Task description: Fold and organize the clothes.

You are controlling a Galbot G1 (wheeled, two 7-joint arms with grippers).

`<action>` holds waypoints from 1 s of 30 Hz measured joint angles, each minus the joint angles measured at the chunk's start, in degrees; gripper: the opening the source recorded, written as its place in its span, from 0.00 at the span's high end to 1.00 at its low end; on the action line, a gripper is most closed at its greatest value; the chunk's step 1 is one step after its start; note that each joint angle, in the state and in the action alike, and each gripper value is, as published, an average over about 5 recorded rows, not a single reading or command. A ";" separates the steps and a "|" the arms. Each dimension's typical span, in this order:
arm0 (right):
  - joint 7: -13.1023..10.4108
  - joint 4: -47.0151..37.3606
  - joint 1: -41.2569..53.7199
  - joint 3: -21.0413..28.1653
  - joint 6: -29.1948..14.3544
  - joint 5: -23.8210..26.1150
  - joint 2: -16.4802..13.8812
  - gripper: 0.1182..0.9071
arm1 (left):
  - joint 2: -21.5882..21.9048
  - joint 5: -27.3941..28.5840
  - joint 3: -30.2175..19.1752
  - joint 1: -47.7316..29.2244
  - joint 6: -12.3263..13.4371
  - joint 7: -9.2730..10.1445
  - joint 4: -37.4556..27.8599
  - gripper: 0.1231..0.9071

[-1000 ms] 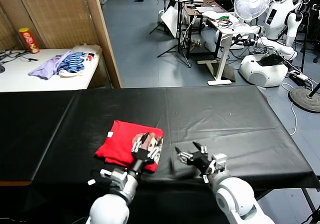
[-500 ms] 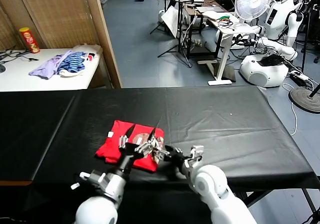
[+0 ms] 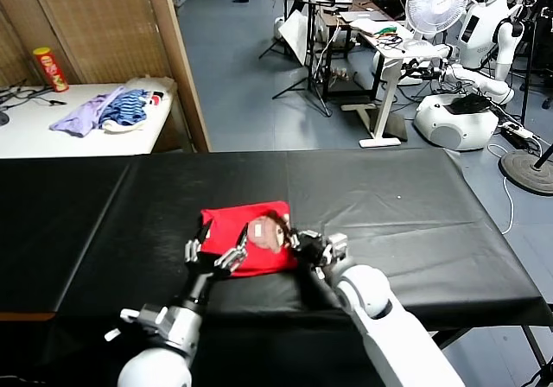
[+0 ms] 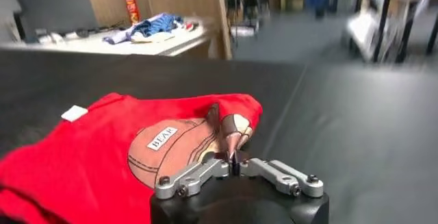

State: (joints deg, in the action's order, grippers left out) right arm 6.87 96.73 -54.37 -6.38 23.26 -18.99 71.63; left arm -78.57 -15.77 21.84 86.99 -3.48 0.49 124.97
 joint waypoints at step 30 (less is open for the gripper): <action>-19.00 31.66 -45.74 -17.71 -20.74 9.68 -6.18 0.14 | 10.55 -5.51 11.86 19.15 0.94 7.06 3.48 0.14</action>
State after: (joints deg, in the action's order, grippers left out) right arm -12.13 128.39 -100.12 -24.08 2.52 -9.32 65.46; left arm -68.01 -21.28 33.69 106.14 -2.54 7.55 128.46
